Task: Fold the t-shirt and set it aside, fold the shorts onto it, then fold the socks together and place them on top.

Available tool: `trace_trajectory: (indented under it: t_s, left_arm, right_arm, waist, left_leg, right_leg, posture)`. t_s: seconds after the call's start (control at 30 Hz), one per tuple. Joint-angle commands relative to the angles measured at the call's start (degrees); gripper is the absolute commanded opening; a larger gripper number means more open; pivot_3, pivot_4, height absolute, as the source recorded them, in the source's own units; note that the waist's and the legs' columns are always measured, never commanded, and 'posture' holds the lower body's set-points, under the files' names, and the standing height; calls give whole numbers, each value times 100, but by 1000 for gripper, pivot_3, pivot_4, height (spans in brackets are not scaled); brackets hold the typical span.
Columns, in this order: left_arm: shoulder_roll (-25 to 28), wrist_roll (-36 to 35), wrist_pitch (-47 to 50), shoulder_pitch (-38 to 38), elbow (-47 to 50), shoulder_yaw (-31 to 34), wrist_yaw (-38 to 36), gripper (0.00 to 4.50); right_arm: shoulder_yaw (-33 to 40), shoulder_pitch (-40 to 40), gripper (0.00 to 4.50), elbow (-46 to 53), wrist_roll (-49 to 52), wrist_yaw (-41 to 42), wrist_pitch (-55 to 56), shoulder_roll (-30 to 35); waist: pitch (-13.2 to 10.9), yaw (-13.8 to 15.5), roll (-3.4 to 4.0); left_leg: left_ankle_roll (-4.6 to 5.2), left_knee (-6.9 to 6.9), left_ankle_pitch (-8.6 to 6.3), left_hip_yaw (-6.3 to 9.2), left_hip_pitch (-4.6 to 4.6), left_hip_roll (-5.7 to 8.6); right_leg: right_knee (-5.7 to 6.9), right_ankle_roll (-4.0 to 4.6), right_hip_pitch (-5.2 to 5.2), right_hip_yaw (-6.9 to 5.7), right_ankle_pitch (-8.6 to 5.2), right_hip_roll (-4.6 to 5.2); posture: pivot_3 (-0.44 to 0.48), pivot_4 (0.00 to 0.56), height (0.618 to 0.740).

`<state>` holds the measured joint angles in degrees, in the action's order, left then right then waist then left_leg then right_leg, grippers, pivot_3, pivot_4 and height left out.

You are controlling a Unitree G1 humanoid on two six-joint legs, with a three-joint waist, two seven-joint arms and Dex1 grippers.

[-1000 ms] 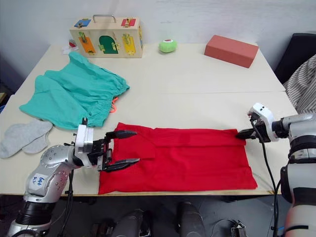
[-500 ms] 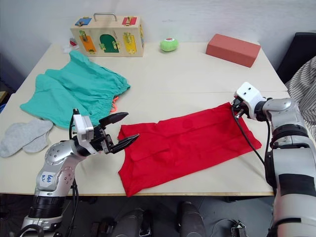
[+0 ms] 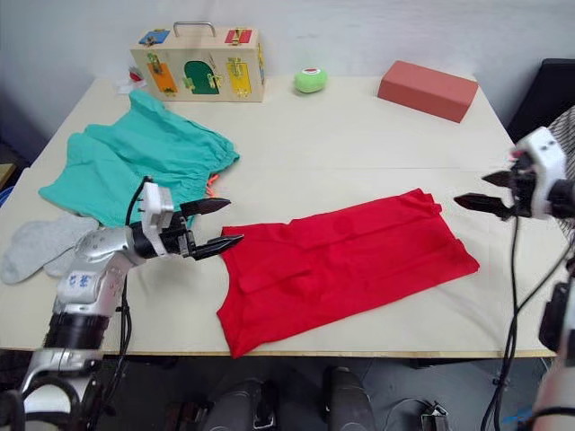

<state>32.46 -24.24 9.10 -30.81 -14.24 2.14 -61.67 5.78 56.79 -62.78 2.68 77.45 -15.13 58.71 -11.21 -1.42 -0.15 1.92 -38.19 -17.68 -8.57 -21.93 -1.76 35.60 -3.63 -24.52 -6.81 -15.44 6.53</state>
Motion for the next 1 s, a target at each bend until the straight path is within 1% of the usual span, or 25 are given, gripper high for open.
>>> trace_trajectory:
  t_s: [0.03,0.13,0.2,0.27,0.33,0.4,0.47,0.53,0.6,0.7,0.77,0.83,0.87,0.9,1.0]
  left_arm:
    - [87,377,117,-694,-902,-293,-342,4500]
    - [49,824,27,-1325,-1838,-612,-510,4500]
    - [-74,1056,-105,-1713,-2423,-717,-505,4500]
    - [-201,1252,-214,-2046,-2957,-847,-652,4500]
    - [-317,1435,-206,-2317,-3428,-964,-760,4500]
    - [-422,1621,-246,-2536,-3830,-1042,-740,4500]
    - [-494,1749,-307,-2668,-4088,-1066,-763,4500]
    - [-553,1858,-281,-2801,-4315,-1081,-768,4500]
    - [-583,1940,-153,-2903,-4479,-1101,-849,4500]
    - [-585,2030,-61,-2922,-4565,-1118,-978,4500]
    - [-584,2056,-50,-2886,-4545,-1109,-1074,4105]
    - [-609,2013,-30,-2784,-4459,-1041,-1111,3568]
    - [-616,1987,5,-2737,-4414,-1013,-1137,3195]
    - [-615,1969,32,-2690,-4371,-993,-1163,2917]
    - [-606,1960,94,-2576,-4249,-947,-1215,1902]
  right_arm:
    - [325,-1074,4470,1631,417,-138,-2262,422]
    - [1085,-2419,4470,3244,946,-546,-4000,516]
    - [1718,-3374,4470,4317,1220,-838,-4897,390]
    - [2353,-4057,4470,5212,1417,-1280,-5615,51]
    - [2803,-4422,4470,5901,1547,-1756,-6161,-402]
    - [3036,-4570,4470,6407,1675,-2145,-6557,-876]
    - [3163,-4609,4470,6691,1805,-2404,-6747,-1210]
    - [3232,-4445,4470,6790,1926,-2686,-6903,-1572]
    - [3120,-4240,4470,6811,2014,-2934,-6945,-1897]
    - [2988,-3999,4470,6825,2128,-3219,-7006,-2184]
    - [2946,-3909,4500,6831,2205,-3345,-7013,-2285]
    - [2771,-3779,4091,6648,2188,-3486,-6725,-2390]
    - [2667,-3760,3828,6592,2195,-3506,-6593,-2399]
    - [2569,-3759,3552,6554,2211,-3510,-6481,-2391]
    - [2431,-3738,2439,6406,2275,-3530,-6278,-2334]
  waist:
    - [0,2,0]
    - [0,-3,1]
    - [0,-3,1]
    - [-1,5,-3]
    - [1,-10,-12]
    - [0,-21,-15]
    - [-1,-24,-24]
    - [3,-28,-37]
    - [8,-33,-59]
    - [20,-35,-78]
    - [25,-35,-87]
    - [27,-34,-90]
    - [27,-34,-90]
    - [28,-35,-91]
    - [29,-32,-93]
  left_leg:
    - [0,-3,0,2,-6,0]
    - [4,-13,3,3,-22,3]
    - [3,-16,3,3,-22,4]
    - [1,-15,2,11,-23,3]
    - [-1,-14,-3,12,-20,2]
    - [-1,-13,-5,13,-20,2]
    - [-1,-11,-5,10,-19,2]
    - [-3,-9,-4,13,-19,-1]
    - [-3,-11,-4,12,-20,-1]
    - [-2,-13,-3,11,-18,0]
    - [-2,-12,-3,11,-17,-1]
    - [-2,-12,-3,11,-17,-1]
    - [-2,-12,-3,11,-18,-1]
    - [-1,-13,-3,10,-18,0]
    - [-1,-12,-3,9,-17,0]
  right_leg:
    - [4,-3,-3,-4,2,0]
    - [14,-4,-20,-7,2,3]
    - [1,-4,-24,-7,2,2]
    - [1,-4,-23,-8,2,3]
    - [2,-2,-22,-9,3,3]
    - [2,-2,-23,-7,6,3]
    - [4,-2,-26,-3,6,3]
    - [5,-2,-27,-6,6,-1]
    - [6,-2,-27,-5,6,-3]
    - [9,-1,-26,-4,6,-2]
    - [9,-1,-26,-4,6,-2]
    - [10,-1,-26,-3,6,-2]
    - [10,-1,-26,-3,6,-2]
    - [10,-1,-26,-3,6,-2]
    - [10,-1,-26,-3,6,-2]
  posture:
    - [0,150,740]
    - [0,150,740]
    - [0,150,740]
    - [0,150,740]
    - [0,150,740]
    - [0,150,740]
    - [0,150,740]
    - [0,150,740]
    - [0,150,740]
    - [0,150,740]
    - [0,150,740]
    - [0,150,740]
    - [0,150,740]
    - [0,150,740]
    - [0,150,740]
